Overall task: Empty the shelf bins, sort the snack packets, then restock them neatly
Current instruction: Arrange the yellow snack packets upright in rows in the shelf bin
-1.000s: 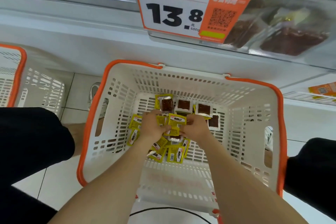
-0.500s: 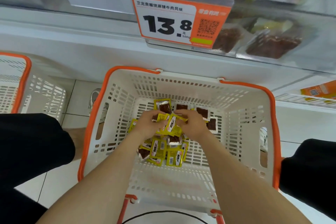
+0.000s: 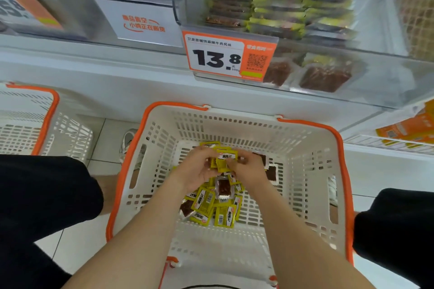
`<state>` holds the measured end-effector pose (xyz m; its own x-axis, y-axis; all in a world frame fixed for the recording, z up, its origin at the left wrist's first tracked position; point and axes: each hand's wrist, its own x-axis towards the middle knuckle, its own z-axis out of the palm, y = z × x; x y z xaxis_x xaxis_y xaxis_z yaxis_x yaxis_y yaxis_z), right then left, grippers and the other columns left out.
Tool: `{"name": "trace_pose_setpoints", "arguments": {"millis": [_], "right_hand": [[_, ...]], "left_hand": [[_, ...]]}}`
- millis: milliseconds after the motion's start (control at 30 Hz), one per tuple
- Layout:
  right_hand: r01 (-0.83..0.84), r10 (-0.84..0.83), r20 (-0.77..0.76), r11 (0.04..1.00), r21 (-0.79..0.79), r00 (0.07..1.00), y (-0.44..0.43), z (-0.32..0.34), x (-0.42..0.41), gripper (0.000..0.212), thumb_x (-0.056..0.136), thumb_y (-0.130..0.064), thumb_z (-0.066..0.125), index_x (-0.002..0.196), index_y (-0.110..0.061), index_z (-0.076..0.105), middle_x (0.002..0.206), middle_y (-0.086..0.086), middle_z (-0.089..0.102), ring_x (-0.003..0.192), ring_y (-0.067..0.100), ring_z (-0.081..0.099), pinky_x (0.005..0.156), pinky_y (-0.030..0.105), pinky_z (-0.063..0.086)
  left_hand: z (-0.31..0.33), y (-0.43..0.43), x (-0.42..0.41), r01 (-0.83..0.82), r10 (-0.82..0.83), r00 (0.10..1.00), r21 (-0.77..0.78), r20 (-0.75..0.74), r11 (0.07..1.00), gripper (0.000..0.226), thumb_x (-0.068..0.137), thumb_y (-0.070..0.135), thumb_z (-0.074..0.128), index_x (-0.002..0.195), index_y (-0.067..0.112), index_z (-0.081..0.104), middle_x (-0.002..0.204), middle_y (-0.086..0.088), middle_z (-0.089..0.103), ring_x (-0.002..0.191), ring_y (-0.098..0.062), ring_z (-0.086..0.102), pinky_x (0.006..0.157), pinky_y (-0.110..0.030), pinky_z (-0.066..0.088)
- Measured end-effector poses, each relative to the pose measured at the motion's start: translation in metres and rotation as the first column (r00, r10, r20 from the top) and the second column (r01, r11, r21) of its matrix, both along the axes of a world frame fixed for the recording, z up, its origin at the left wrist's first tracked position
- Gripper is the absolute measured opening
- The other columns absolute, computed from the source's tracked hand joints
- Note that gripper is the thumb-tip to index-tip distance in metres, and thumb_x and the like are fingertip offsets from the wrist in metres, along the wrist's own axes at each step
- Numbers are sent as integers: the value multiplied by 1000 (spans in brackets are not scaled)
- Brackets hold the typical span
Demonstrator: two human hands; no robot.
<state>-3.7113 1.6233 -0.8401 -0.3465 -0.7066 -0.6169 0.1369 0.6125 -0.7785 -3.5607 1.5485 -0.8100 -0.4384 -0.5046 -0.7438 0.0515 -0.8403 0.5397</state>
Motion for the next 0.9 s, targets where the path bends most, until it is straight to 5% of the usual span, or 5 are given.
{"name": "trace_pose_setpoints", "arguments": {"millis": [233,333,600,700,900], "right_hand": [[-197,194,38,977,86,980,9,1,-1,38,79,-24,92,111,-13,76,95,7,80,86,16,78,79,35,65],[-332,357,-115,924,191,927,21,-11,0,12,85,-15,85,96,-16,80,93,4,79,81,21,78,79,43,66],[-693,794,-572,531,489,205,30,-35,71,48,90,-43,75,133,-27,58,135,8,40,131,34,39,107,50,41],[-680,762,-567,596,427,311,34,-45,70,41,88,-33,81,126,-33,69,129,2,47,128,29,41,107,43,40],[-117,122,-209,992,37,970,0,-24,31,14,86,-18,85,92,-26,75,83,-7,78,77,13,76,70,36,62]], "left_hand": [[-1,-4,25,360,-333,903,-54,271,931,41,88,1,80,122,23,72,111,-13,77,96,-29,75,83,-47,60],[-10,-3,41,422,-345,831,-91,437,902,34,84,5,82,105,31,80,109,-6,78,100,-22,75,77,-39,60],[-32,2,66,249,-147,879,-175,454,953,21,87,3,71,98,17,82,96,-12,80,94,-33,77,85,-51,64],[-32,-4,67,215,-154,910,-121,386,969,26,96,-3,58,105,13,77,103,-17,79,100,-35,76,88,-50,63],[-28,-9,58,102,-40,928,-150,370,983,30,104,5,47,115,27,66,125,-20,68,104,-34,73,86,-56,63]]}}
